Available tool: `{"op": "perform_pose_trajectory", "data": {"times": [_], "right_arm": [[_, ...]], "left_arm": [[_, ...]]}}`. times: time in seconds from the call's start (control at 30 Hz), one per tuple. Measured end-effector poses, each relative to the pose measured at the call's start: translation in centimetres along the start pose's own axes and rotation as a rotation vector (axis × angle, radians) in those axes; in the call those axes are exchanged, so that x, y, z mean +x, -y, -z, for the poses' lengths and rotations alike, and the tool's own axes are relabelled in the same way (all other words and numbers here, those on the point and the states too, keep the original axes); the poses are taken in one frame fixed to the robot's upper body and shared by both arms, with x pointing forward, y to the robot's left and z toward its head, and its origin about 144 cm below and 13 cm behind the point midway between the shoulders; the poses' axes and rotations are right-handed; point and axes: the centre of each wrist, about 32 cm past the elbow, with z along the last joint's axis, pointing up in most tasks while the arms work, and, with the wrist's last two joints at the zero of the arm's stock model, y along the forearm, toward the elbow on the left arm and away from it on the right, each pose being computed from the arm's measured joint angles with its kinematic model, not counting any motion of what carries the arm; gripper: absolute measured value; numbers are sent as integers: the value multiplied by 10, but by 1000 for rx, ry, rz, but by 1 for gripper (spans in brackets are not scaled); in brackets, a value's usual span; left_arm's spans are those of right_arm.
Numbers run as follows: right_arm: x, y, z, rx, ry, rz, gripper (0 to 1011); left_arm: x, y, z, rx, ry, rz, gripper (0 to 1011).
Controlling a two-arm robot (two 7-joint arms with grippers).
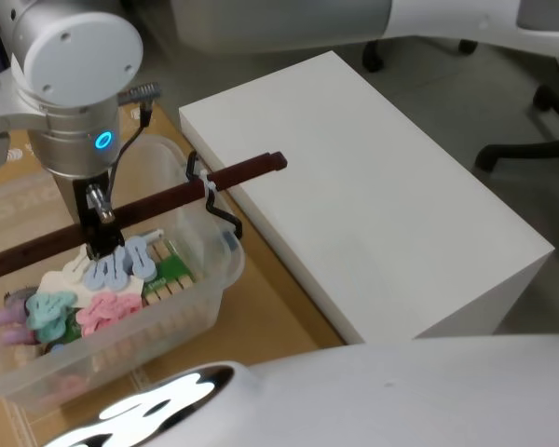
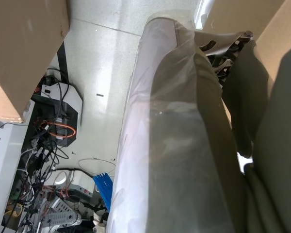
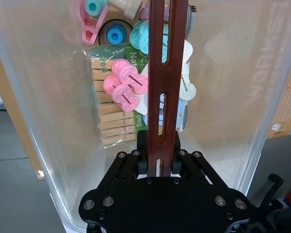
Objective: Use one hand to grasp the basket and place it at the designated location.
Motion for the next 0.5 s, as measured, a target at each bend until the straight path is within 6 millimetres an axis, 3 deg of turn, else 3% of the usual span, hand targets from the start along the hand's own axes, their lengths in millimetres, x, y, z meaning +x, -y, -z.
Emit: {"op": "perform_pose_trajectory", "data": {"times": [0.5], "right_arm": [[-3, 12, 4, -34, -15, -5, 240]], "left_arm": [[0, 0, 0, 0, 0, 0, 0]]}}
